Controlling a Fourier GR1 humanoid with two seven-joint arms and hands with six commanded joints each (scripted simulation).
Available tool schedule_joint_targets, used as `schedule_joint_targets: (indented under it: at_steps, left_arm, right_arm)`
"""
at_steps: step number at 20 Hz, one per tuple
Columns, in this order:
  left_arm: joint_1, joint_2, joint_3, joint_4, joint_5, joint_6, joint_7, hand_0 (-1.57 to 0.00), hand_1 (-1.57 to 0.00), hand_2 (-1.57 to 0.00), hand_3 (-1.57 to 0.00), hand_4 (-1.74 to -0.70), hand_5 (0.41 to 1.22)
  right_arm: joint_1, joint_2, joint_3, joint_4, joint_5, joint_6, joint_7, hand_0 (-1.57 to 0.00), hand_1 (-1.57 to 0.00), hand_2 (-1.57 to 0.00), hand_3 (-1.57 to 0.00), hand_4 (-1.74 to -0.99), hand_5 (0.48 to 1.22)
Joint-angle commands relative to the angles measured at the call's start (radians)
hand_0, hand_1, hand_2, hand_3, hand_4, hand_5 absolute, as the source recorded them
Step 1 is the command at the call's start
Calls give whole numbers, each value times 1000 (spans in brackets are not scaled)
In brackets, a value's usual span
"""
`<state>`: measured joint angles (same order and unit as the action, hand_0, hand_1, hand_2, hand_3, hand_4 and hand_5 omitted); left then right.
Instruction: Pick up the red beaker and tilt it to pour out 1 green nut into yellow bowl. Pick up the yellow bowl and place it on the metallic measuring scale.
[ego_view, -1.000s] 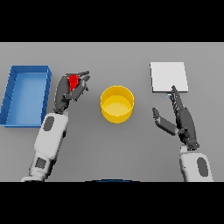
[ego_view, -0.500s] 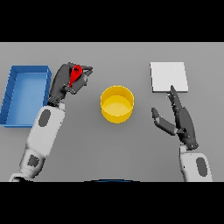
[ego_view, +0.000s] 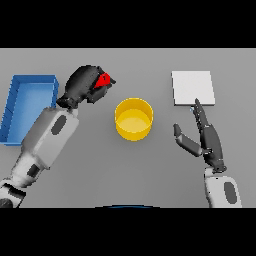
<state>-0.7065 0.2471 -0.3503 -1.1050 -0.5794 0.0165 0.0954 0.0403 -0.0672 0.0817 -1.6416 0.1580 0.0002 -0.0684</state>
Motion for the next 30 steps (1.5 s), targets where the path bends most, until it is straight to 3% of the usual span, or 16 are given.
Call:
schedule_joint_targets:
  at_steps: [1,5,8,11,17,22,27,30]
  left_arm:
    - [-28,9,-34,18,-33,-26,26,-1570,-1570,-1570,-1570,-1724,1160]
    - [-104,57,-156,50,-114,-144,22,-1571,-1571,-1571,-1570,-1734,1196]
    - [-169,74,-239,84,-166,-232,27,-1571,-1571,-1571,-1571,-1606,1208]
    - [-239,88,-320,104,-215,-320,51,-1571,-1571,-1571,-1355,-1663,1214]
    - [-370,72,-466,189,-304,-418,22,-1571,-1571,-1571,-1203,-1709,1219]
    - [-438,63,-589,203,-380,-435,-19,-1571,-1571,-1571,-1450,-1729,1220]
    - [-484,48,-693,238,-448,-418,-28,-1571,-1571,-1571,-1531,-1737,1221]
    - [-518,32,-773,251,-488,-455,-49,-1571,-1571,-1571,-1551,-1739,1221]
  right_arm:
    - [-4,2,5,-3,8,-5,13,1,1,1,1,-1287,694]
    - [15,-1,8,-6,11,1,8,1,1,1,1,-1290,694]
    - [2,10,-4,-13,-18,2,42,1,1,1,1,-1284,678]
    - [6,25,-4,-2,-26,1,41,1,1,1,1,-1279,651]
    - [10,31,-16,-4,-56,8,54,1,1,1,1,-1301,607]
    - [4,25,-17,13,-47,11,42,1,1,1,1,-1297,600]
    - [-1,26,-17,13,-44,7,36,1,1,1,1,-1290,604]
    - [-3,18,-20,9,-38,3,37,1,1,1,1,-1285,605]
